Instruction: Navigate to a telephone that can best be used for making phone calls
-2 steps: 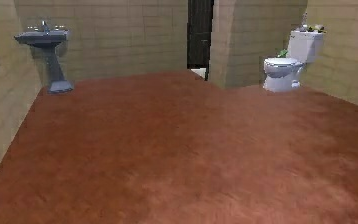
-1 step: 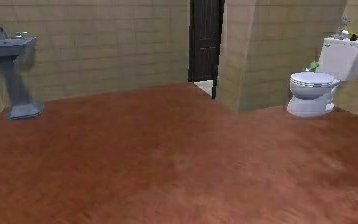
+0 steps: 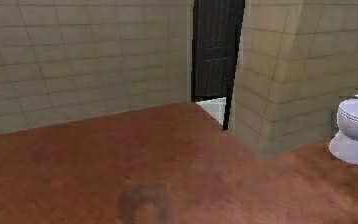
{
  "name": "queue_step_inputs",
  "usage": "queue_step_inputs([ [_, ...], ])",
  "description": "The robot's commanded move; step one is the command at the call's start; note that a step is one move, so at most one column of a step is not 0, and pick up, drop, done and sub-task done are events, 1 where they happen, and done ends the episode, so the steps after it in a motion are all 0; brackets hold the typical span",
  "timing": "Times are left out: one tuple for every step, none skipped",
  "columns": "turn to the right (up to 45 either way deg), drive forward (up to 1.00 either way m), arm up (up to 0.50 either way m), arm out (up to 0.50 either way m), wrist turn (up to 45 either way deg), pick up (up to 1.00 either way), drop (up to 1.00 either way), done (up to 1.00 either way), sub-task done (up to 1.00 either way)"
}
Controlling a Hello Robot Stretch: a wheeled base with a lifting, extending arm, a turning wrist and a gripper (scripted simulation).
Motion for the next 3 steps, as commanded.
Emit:
queue_step_inputs([
  [0.0,1.0,0.0,0.0,0.0,0.0,0.0,0.0,0.0],
  [0.0,1.0,0.0,0.0,0.0,0.0,0.0,0.0,0.0],
  [-6.0,0.0,0.0,0.0,0.0,0.0,0.0,0.0,0.0],
])
